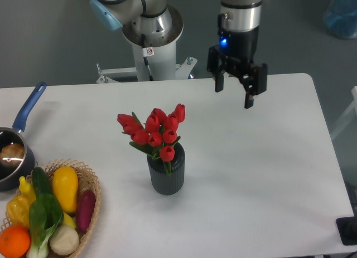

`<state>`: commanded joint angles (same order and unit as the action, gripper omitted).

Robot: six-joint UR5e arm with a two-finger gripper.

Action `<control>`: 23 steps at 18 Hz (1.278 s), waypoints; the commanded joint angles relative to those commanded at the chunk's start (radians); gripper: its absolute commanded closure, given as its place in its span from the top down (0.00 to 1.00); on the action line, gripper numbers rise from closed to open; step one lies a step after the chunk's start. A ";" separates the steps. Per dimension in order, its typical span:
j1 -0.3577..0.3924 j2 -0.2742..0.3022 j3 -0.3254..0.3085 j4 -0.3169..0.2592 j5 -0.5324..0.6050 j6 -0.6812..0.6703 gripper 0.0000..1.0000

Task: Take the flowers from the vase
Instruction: 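Move the open gripper down toward the red tulip bouquet, then position the open gripper around the tulip stems above the vase rim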

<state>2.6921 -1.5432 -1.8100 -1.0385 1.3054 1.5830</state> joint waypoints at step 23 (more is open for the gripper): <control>0.054 -0.133 -0.124 -0.026 -0.428 -0.080 1.00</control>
<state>2.7458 -1.6766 -1.9343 -1.0646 0.8777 1.5035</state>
